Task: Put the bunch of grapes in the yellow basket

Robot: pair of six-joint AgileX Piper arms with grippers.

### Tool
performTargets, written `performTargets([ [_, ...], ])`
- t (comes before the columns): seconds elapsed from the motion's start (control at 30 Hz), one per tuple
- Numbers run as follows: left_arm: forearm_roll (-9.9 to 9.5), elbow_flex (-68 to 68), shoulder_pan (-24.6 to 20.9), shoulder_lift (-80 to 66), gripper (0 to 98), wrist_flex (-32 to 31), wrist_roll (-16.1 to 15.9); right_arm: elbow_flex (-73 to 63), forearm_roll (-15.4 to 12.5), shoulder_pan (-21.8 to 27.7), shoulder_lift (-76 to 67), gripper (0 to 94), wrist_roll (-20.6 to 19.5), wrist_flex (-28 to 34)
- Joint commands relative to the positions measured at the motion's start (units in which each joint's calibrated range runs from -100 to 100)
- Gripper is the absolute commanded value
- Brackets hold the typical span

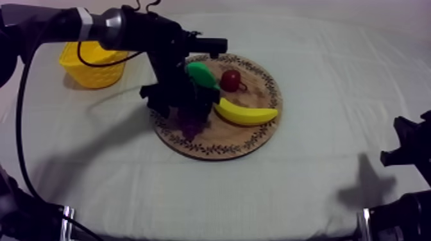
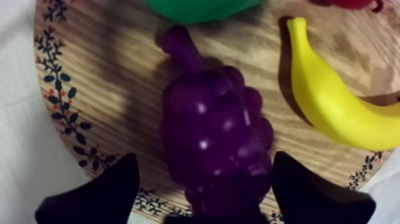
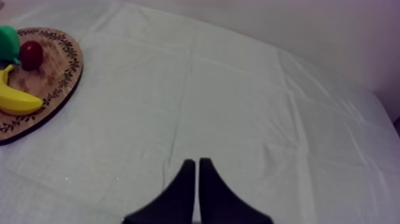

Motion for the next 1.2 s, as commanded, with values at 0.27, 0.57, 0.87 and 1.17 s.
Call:
performTargets([
  [0.27, -1.01, -0.9, 0.4, 0.5, 52.3, 2.1, 1.9, 0.0, 0.0, 0.0, 0.0, 0.3, 0.0, 0.0],
  [0.57, -1.48, -1.5, 0.9, 0.3, 43.2, 2.4, 2.3, 0.0, 0.0, 0.0, 0.0, 0.3, 0.0, 0.0],
  [0.87, -1.76, 1.1, 1.8, -5.0, 43.8, 1.8, 2.6, 0.0, 0.0, 0.0, 0.0, 0.3, 0.0, 0.0],
  [1.17, -3.93, 5.2, 2.9, -20.0, 43.4, 6.5, 5.7, 0.0, 0.0, 0.0, 0.0, 0.3, 0.0, 0.0],
])
